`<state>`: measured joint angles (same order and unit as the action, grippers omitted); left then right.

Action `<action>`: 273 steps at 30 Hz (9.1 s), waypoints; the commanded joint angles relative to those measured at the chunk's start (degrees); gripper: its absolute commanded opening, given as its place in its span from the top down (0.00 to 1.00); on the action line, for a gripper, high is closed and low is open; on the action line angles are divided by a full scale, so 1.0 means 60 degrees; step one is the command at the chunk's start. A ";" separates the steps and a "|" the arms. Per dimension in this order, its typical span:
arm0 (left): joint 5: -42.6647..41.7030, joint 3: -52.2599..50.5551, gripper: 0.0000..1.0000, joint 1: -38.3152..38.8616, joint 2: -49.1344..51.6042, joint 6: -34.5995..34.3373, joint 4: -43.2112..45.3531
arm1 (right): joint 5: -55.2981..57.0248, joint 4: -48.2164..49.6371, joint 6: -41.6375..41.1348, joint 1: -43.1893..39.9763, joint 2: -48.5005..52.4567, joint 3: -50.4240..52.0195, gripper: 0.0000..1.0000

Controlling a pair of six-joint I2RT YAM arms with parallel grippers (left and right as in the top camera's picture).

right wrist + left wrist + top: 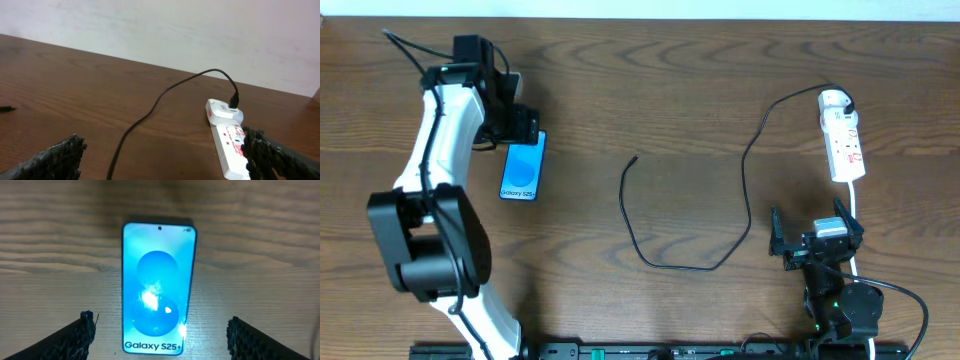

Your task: Plug charger to phone and switch on socket

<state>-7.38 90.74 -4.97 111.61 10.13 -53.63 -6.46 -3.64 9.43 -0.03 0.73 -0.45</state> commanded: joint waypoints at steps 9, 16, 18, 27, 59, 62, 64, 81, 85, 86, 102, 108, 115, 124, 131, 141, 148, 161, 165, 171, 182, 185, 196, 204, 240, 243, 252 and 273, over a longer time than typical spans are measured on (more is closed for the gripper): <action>0.0106 -0.0091 0.05 -0.0004 0.0838 -0.0546 -0.0044 | -0.0055 -0.0025 -0.0131 -0.0069 -0.0015 0.0022 0.01; 0.0339 -0.0098 0.05 0.0036 0.0892 -0.0896 -0.0036 | -0.0055 -0.0025 -0.0135 -0.0069 -0.0015 0.0022 0.01; 0.0492 -0.0160 0.04 0.0076 0.0892 -0.0892 0.0015 | -0.0055 -0.0025 -0.0135 -0.0069 -0.0015 0.0022 0.01; 0.0667 -0.0743 0.04 0.0138 0.0892 -0.0998 0.0514 | -0.0055 -0.0025 -0.0135 -0.0069 -0.0015 0.0022 0.01; 0.1096 -0.1035 0.04 0.0273 0.1515 -0.0947 0.1111 | -0.0055 -0.0025 -0.0135 -0.0069 -0.0015 0.0022 0.01; 0.1093 -0.1035 0.04 0.0280 0.1515 -0.0947 0.1122 | -0.0055 -0.0025 -0.0135 -0.0069 -0.0015 0.0022 0.01; 0.1096 -0.1035 0.04 0.0295 0.1519 -0.0947 0.1129 | -0.0055 -0.0025 -0.0135 -0.0069 -0.0015 0.0022 0.01; 0.1086 -0.1035 0.05 0.0426 0.1708 -0.0951 0.1282 | -0.0055 -0.0025 -0.0135 -0.0069 -0.0015 0.0022 0.01; 0.1082 -0.1035 0.06 0.0426 0.1810 -0.0958 0.1275 | -0.0055 -0.0025 -0.0135 -0.0069 -0.0015 0.0022 0.01; 0.1082 -0.1035 0.06 0.0426 0.1832 -0.0958 0.1279 | -0.0055 -0.0025 -0.0135 -0.0069 -0.0015 0.0022 0.01; 0.1056 -0.1035 0.11 0.0426 0.2240 -0.1067 0.1166 | -0.0055 -0.0025 -0.0135 -0.0069 -0.0015 0.0022 0.01; 0.1056 -0.1035 0.15 0.0423 0.2240 -0.1253 0.1140 | -0.0055 -0.0025 -0.0135 -0.0069 -0.0015 0.0022 0.01; 0.1056 -0.1031 0.23 0.0423 0.2240 -0.1428 0.1140 | -0.0055 -0.0025 -0.0135 -0.0069 -0.0015 0.0022 0.01; 0.1056 -0.1020 0.27 0.0423 0.2237 -0.1829 0.1024 | -0.0055 -0.0025 -0.0135 -0.0069 -0.0015 0.0022 0.01; 0.1053 -0.0838 0.26 0.0423 0.2182 -0.2320 0.0532 | -0.0055 -0.0025 -0.0131 -0.0069 -0.0015 0.0022 0.01; -0.0164 -0.0535 0.27 0.0423 0.2167 -0.2743 -0.0189 | -0.0055 -0.0025 -0.0135 -0.0069 -0.0015 0.0022 0.01; -0.0987 -0.0492 0.27 0.0423 0.2164 -0.2940 -0.0437 | -0.0055 -0.0025 -0.0135 -0.0069 -0.0015 0.0022 0.01; -0.2936 -0.0430 0.28 0.0412 0.2164 -0.3071 -0.0481 | -0.0055 -0.0025 -0.0135 -0.0069 -0.0015 0.0022 0.01; -0.3581 -0.0430 0.27 0.0412 0.2164 -0.3104 -0.0481 | -0.0055 -0.0025 -0.0135 -0.0069 -0.0015 0.0022 0.01; -0.4444 -0.0430 0.28 0.0404 0.2164 -0.3377 -0.0474 | -0.0051 -0.0025 -0.0135 -0.0069 -0.0015 0.0022 0.01; -0.5890 -0.0430 0.28 0.0353 0.2164 -0.4073 -0.0335 | -0.0055 -0.0025 -0.0135 -0.0069 -0.0015 0.0022 0.01; -0.6422 -0.0430 0.31 0.0262 0.2164 -0.4073 -0.0331 | -0.0055 -0.0025 -0.0135 -0.0069 -0.0015 0.0022 0.01; -0.8222 -0.0430 0.32 -0.0168 0.2164 -0.4076 -0.0302 | -0.0055 -0.0025 -0.0135 -0.0069 -0.0015 0.0022 0.01; -0.9475 -0.0430 0.32 -0.0331 0.2164 -0.4076 -0.0226 | -0.0055 -0.0025 -0.0135 -0.0069 -0.0015 0.0022 0.01; -1.3723 -0.0430 0.38 -0.0331 0.2164 -0.7063 -0.0237 | -0.0055 -0.0025 -0.0135 -0.0069 -0.0015 0.0022 0.01; -1.3792 -0.0430 0.38 -0.0331 0.2164 -0.7067 -0.0342 | -0.0055 -0.0025 -0.0135 -0.0069 -0.0015 0.0022 0.01; -1.3792 -0.0430 0.38 -0.0331 0.2164 -0.7162 -0.0561 | -0.0055 -0.0022 -0.0135 -0.0069 -0.0015 0.0022 0.01; -1.3788 -0.0430 0.39 -0.0331 0.2164 -0.8320 -0.0557 | -0.0055 -0.0025 -0.0135 -0.0069 -0.0015 0.0022 0.01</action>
<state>-86.91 87.83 -6.66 124.05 -38.92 -56.62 -6.46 -3.64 9.43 -0.03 0.73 -0.45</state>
